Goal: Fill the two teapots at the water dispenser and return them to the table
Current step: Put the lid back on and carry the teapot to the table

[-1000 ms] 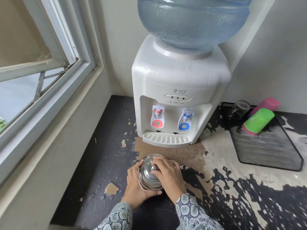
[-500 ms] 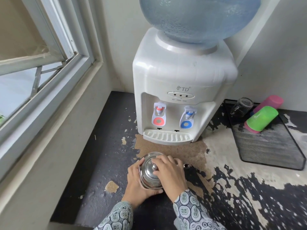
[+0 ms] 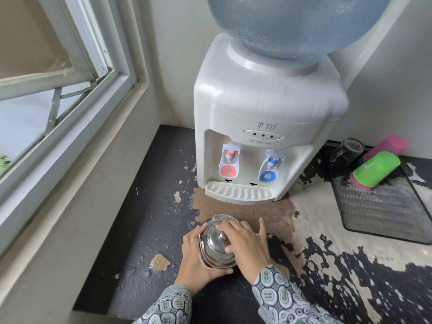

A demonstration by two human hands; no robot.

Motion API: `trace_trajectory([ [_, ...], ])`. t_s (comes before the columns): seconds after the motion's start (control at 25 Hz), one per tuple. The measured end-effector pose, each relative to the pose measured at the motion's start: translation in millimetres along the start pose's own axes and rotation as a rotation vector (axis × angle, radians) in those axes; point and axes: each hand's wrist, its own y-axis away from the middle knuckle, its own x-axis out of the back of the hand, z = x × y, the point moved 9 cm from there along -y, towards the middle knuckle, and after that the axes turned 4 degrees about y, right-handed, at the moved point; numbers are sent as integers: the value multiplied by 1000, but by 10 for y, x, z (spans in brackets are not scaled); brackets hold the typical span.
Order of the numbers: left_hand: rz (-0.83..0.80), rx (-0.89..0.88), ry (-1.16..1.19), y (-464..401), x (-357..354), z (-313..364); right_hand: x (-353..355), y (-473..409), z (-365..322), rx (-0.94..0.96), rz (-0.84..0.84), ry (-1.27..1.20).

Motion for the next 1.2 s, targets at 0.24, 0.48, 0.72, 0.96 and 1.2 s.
trace_trajectory([
  [0.24, -42, -24, -98, -1, 20, 103, -35, 58, 118, -52, -49, -158],
  [0.48, -106, -12, -297, -3, 105, 269, -225, 293, 325, -38, -52, -192],
  [0.72, 1, 55, -332, -146, 320, 465, -180, 227, 373, -59, -81, -258],
  [0.96, -147, 211, -314, -355, 370, 432, -12, 153, 497, -150, -87, -394],
  [1.2, -190, 3, -32, -239, 385, 699, 53, 635, 442, -189, 410, -687],
])
